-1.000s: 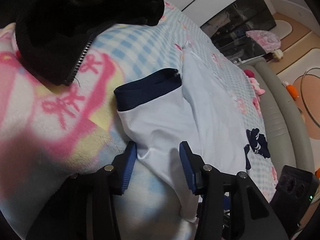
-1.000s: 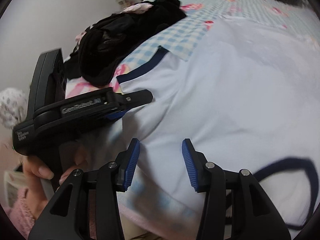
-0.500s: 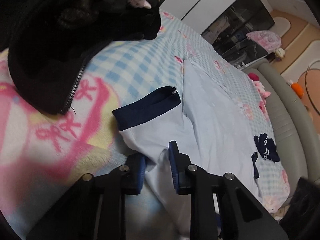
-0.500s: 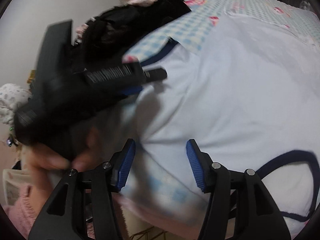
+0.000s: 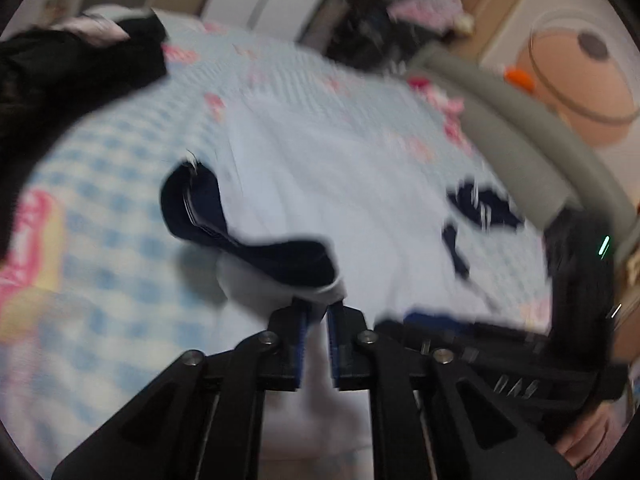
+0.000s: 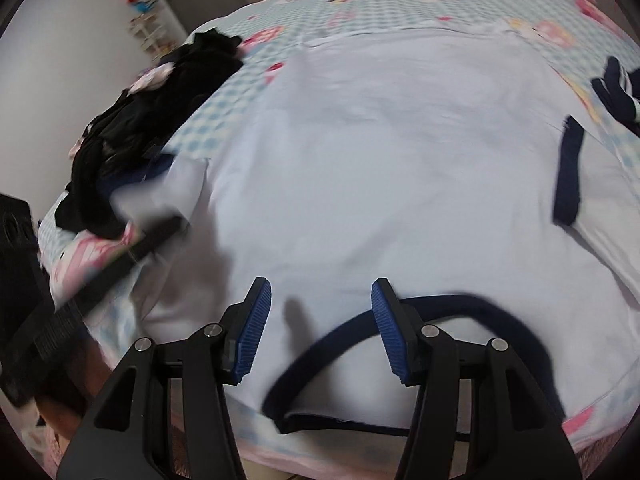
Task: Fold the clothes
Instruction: 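Fold the held sleeve over the shirt body with the left gripper and release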
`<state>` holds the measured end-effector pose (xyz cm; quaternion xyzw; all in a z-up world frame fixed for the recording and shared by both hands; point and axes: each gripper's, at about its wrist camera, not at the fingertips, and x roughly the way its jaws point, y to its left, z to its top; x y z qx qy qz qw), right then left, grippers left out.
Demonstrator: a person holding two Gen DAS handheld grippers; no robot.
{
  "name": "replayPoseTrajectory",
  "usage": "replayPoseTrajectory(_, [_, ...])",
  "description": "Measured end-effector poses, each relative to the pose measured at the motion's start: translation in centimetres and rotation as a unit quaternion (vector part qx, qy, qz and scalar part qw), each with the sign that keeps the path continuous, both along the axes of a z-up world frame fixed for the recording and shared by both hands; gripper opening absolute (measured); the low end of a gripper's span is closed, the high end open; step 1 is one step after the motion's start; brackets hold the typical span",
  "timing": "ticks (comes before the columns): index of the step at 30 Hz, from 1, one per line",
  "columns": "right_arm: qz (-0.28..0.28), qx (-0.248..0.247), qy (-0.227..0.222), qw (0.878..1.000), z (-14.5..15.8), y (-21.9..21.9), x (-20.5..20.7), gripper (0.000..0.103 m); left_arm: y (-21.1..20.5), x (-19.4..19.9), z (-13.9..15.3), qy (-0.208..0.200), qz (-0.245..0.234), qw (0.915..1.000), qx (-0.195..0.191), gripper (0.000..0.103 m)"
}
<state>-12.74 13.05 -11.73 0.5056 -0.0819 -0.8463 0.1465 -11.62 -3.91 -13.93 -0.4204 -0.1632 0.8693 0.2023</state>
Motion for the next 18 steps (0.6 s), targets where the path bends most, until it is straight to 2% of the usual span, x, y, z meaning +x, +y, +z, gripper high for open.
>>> replayPoseTrajectory(2, [-0.018,0.002,0.003,1.0,0.3,0.8,-0.3,0.052,0.5,-0.1,-0.5,-0.013,-0.014,0.9998,-0.001,0.04])
replayPoseTrajectory(4, [-0.026,0.001,0.005,1.0,0.7,1.3,-0.5,0.052,-1.0,0.2,0.3,-0.001,-0.012,0.9988,0.047,0.047])
replayPoseTrajectory(7, [-0.03,-0.001,0.012,0.999,1.4,2.0,-0.5,0.052,-4.3,1.0,1.5,0.026,0.019,0.9926,0.117,0.048])
replayPoseTrajectory(10, [-0.024,-0.018,0.013,0.999,1.8,2.0,-0.5,0.052,-7.3,1.5,1.4,0.03,0.072,0.9883,0.131,0.048])
replayPoseTrajectory(14, [-0.002,-0.081,-0.01,0.997,1.2,0.6,-0.9,0.053,-9.3,1.8,0.3,0.004,0.126,0.9854,0.114,0.041])
replayPoseTrajectory(17, [0.026,-0.118,-0.03,0.992,0.7,-1.6,-1.1,0.053,-10.1,2.8,0.8,0.023,0.137,0.9792,0.148,0.041])
replayPoseTrajectory(18, [0.039,-0.115,-0.028,0.992,0.7,-2.5,-1.2,0.053,-10.4,3.2,1.1,0.033,0.142,0.9768,0.156,0.041])
